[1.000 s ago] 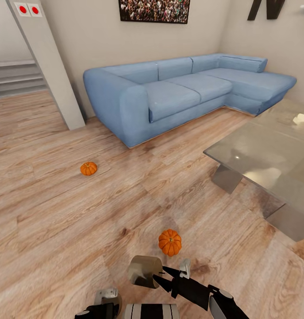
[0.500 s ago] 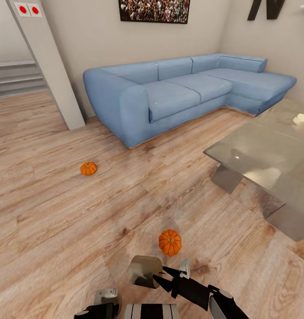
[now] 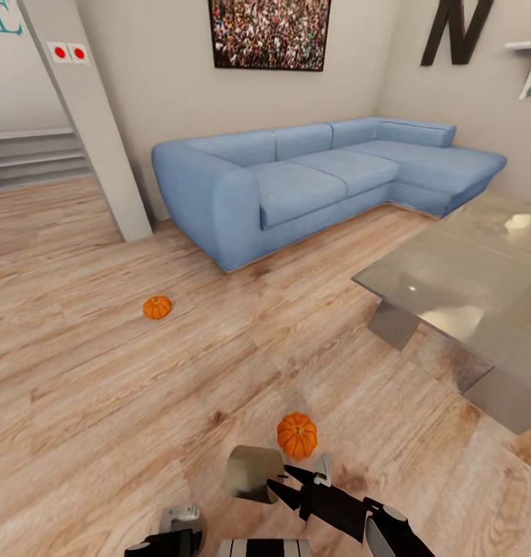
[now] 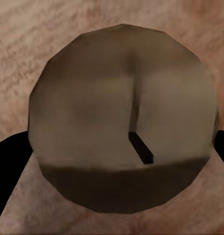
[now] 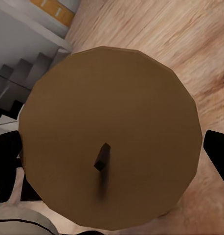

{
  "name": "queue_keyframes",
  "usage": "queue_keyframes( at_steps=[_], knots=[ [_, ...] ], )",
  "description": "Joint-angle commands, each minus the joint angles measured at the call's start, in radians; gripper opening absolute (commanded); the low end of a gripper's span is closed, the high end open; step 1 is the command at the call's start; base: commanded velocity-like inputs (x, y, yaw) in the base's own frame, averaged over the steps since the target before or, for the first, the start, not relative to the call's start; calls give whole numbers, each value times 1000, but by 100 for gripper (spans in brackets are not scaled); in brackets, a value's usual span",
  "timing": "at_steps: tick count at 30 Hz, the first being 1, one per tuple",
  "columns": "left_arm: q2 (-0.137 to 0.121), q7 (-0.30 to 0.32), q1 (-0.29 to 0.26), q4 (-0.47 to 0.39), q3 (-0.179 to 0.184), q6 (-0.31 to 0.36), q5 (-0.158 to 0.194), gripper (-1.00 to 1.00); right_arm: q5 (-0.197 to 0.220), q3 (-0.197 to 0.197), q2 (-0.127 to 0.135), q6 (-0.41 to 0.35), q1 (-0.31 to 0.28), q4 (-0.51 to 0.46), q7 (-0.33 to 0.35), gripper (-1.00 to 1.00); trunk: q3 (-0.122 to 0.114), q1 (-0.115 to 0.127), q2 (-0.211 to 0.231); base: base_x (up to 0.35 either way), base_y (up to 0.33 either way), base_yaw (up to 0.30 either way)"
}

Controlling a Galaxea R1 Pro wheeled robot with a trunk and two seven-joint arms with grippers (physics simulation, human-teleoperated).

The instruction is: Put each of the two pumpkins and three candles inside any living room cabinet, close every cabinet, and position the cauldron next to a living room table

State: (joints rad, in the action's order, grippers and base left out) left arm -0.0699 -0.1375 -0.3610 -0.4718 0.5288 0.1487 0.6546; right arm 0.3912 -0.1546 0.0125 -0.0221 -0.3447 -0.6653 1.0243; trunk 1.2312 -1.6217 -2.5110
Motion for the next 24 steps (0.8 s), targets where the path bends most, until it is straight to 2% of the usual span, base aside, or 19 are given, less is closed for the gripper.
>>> queue_keyframes(
  at_steps=[1, 4, 5, 7, 9, 10, 11, 13, 14, 15, 16, 20, 24],
  knots=[
    [-4, -12, 0, -4, 7, 5, 13, -100, 9, -5, 1, -2, 0, 1, 0, -100, -3, 1, 0, 0, 0, 0],
    [-27, -12, -8, -18, -19, 16, 14, -100, 10, -5, 1, -2, 0, 3, -1, -100, -15, 2, 1, 0, 0, 0],
    [-39, -13, -25, -30, -30, 43, 13, -100, 11, -5, 1, -2, 0, 4, -2, -100, -19, 2, 1, 0, 0, 0],
    [-65, -15, -54, -54, -43, 133, 13, -100, 12, -5, 1, -2, 0, 7, -3, -100, -26, 3, 1, 0, 0, 0],
    [-110, -15, -78, -106, -66, 244, 14, -100, 12, -5, 1, -2, 0, 9, -4, -100, -34, 4, 2, 0, 0, 0],
    [-138, -15, -85, -148, -88, 294, 14, -100, 12, -5, 1, -2, 0, 10, -4, -100, -38, 5, 2, 0, 0, 0],
    [-180, -14, -90, -224, -140, 366, 15, -100, 12, -5, 1, -2, 0, 11, -4, -100, -42, 5, 2, 0, 0, 0],
    [-221, -14, -94, -325, -227, 486, 13, -100, 12, -5, 1, -2, 0, 11, -4, -100, -50, 6, 3, 0, 0, 0],
    [-233, -14, -95, -374, -269, 558, 9, -100, 12, -5, 1, -2, 0, 11, -4, -100, -53, 6, 3, 0, 0, 0],
    [-244, -14, -95, -451, -318, 669, 4, -100, 12, -5, 1, -2, 0, 11, -4, -100, -57, 7, 3, 0, 0, 0],
    [-249, -15, -94, -506, -338, 732, 2, -100, 12, -5, 1, -2, 0, 11, -5, -100, -61, 7, 3, 0, 0, 0],
    [-268, -21, -91, -668, -367, 823, -19, -100, 12, -5, 1, -2, 0, 11, -5, -100, -77, 9, 4, 0, 0, 0],
    [-282, -40, -88, -732, -378, 845, -56, -100, 12, -5, 1, 2, 0, 12, -15, -100, -92, 11, 5, -1, 0, 0]
  ],
)
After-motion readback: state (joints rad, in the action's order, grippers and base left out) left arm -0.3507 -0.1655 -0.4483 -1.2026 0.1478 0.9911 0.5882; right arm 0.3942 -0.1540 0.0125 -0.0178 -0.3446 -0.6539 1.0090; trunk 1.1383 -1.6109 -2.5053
